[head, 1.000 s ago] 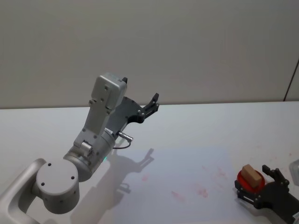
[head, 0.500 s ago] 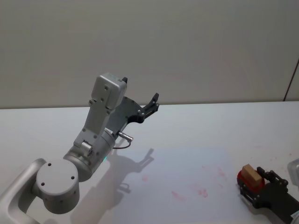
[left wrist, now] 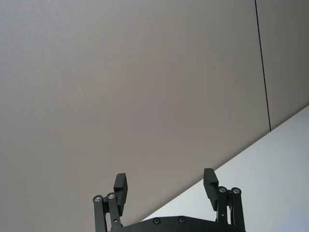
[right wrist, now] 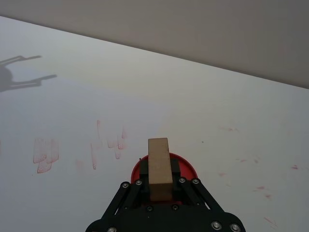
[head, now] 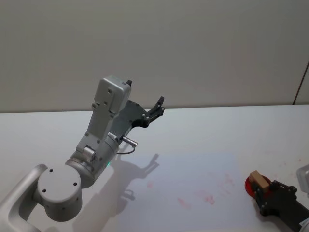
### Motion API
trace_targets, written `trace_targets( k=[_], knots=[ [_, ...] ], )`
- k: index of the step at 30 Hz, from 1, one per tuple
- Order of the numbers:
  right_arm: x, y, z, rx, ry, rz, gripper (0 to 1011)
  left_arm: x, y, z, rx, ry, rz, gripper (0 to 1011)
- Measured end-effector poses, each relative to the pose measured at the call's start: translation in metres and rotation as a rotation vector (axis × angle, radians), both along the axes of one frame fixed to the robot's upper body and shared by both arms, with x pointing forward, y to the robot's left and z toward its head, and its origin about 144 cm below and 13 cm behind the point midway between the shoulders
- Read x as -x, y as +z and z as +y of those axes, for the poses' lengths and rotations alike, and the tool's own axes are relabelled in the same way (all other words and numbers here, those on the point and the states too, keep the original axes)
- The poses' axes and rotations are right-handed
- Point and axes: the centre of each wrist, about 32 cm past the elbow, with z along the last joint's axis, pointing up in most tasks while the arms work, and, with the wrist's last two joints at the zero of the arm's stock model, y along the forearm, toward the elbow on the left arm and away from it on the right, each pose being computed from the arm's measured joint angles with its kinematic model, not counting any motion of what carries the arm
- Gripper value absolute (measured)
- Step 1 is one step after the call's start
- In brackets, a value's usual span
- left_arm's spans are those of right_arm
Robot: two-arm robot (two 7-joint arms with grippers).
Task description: Use the one hand to pick up the stamp and affix it onto the A4 paper.
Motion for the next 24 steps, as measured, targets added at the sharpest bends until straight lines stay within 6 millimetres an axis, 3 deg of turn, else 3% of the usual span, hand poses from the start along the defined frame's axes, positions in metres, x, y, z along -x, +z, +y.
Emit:
trace_targets(
  k=[11,24],
  knots=[
    [0.000,0.000,0.001,-0.013,0.006,-0.010,220,0.000,0.000,0.000,0.000,0.000,0.000,1001],
    [-0.006,0.014,0.008,-0.064,0.021,-0.058,220,0.000,0.000,0.000,0.000,0.000,0.000,1001]
  ],
)
